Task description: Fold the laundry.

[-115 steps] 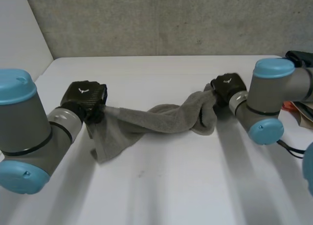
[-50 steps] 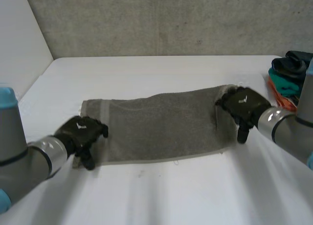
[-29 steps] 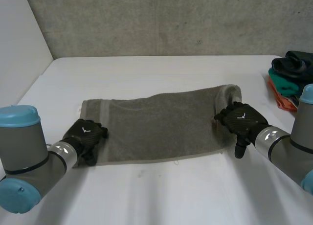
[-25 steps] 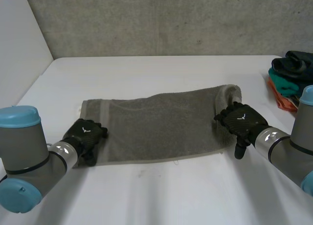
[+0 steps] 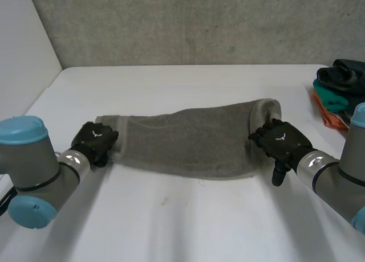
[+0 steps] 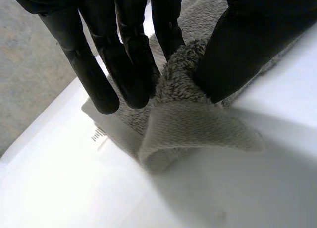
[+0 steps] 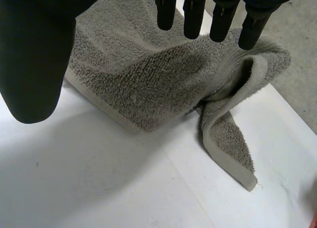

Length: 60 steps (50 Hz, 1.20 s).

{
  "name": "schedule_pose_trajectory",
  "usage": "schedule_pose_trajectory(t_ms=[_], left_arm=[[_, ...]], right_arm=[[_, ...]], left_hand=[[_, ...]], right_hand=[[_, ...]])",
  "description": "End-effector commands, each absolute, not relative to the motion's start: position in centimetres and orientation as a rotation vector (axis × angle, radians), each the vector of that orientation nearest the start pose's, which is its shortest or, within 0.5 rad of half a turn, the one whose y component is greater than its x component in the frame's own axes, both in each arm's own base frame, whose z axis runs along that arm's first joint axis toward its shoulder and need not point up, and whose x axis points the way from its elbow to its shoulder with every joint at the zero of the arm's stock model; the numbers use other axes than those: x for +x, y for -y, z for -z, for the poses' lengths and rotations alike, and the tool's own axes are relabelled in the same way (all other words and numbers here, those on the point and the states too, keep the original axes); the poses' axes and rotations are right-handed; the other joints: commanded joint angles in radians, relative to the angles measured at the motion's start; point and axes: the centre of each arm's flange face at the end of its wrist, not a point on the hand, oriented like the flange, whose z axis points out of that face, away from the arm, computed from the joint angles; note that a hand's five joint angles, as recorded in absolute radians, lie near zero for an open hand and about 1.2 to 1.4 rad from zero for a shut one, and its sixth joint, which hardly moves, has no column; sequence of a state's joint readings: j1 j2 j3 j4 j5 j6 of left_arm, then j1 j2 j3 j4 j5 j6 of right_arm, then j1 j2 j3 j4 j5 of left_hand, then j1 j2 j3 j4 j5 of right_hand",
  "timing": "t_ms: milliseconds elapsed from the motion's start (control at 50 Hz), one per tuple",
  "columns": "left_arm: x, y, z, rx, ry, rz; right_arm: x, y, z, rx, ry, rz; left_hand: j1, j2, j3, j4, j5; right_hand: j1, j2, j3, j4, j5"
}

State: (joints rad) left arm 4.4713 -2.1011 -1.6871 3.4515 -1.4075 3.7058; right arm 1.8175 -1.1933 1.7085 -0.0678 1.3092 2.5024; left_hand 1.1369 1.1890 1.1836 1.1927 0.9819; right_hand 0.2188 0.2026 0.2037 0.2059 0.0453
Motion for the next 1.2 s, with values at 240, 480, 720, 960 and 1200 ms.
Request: schedule_pose_trajectory(t_ms=[240, 480, 720, 960, 1200], left_arm=[[-22.5, 26.9, -23.0, 0.89, -2.312, 2.041], [-22.7, 26.7, -25.6, 0.856, -2.275, 2.125], [-21.8, 24.7, -30.1, 0.707, -2.312, 2.23], [-21.1, 23.5, -30.8, 0.716, -2.373, 2.158], [-23.3, 28.5, -21.6, 0.778, -2.548, 1.868]], right_arm=[[23.1, 26.7, -14.8, -1.027, -2.444, 1.525], [25.1, 31.8, -13.0, -1.021, -2.366, 1.776], [24.2, 33.5, -19.8, -1.172, -2.267, 2.106], [21.7, 31.0, -33.7, -1.223, -2.157, 2.217], [24.3, 36.2, -20.0, -1.45, -2.312, 1.776]], left_hand=[[0.259, 0.207, 0.213, 0.204, 0.24], [0.259, 0.207, 0.213, 0.204, 0.24], [0.259, 0.207, 0.213, 0.204, 0.24], [0.259, 0.207, 0.213, 0.204, 0.24], [0.259, 0.207, 0.213, 0.204, 0.24]], right_hand=[[0.061, 0.078, 0.077, 0.074, 0.06], [0.858, 0.875, 0.874, 0.871, 0.857], [1.177, 1.194, 1.193, 1.19, 1.176], [1.177, 1.194, 1.193, 1.19, 1.176], [1.177, 1.194, 1.193, 1.19, 1.176]])
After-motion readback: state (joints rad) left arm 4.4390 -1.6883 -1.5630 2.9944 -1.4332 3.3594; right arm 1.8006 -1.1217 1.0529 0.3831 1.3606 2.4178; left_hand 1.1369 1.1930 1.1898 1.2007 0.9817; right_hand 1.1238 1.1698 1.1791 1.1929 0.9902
